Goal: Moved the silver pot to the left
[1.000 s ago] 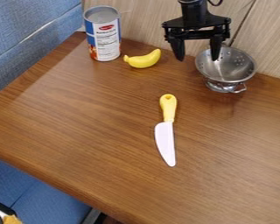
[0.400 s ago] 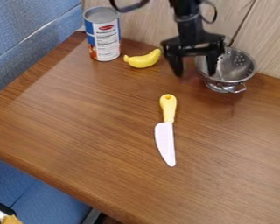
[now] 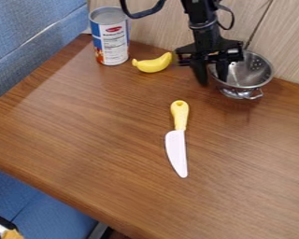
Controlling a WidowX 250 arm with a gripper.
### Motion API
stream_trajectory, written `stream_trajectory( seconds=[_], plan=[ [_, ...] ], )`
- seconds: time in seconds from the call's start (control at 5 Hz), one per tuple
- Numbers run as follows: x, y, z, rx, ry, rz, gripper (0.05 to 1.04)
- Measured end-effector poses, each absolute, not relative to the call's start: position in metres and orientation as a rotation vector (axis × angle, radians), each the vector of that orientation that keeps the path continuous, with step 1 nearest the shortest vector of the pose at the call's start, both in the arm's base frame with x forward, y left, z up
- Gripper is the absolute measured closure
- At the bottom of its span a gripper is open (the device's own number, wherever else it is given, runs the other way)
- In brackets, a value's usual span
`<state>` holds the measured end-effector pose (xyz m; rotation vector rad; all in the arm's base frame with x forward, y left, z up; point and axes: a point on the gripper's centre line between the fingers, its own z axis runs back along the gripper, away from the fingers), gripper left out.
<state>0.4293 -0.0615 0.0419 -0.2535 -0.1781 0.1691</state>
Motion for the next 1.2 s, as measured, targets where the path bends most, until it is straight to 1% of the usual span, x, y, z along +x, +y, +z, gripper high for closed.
stream_trajectory(
  seconds=[0.2,0.4,0.6,0.8,1.0,1.2],
  plan=[
    [0.431,-0.062,0.043,-0.256,-0.194,0.168,0.901],
    [0.429,-0.062,0.044,-0.261,-0.195,0.17,0.988],
    [0.424,-0.06,0.045,-0.27,-0.189,0.179,1.001],
    [0.417,-0.052,0.047,-0.296,-0.192,0.18,1.001],
    [0.405,-0.033,0.051,-0.324,-0.193,0.204,1.002],
    [0.388,0.002,0.067,-0.352,-0.243,0.281,1.002]
  ],
)
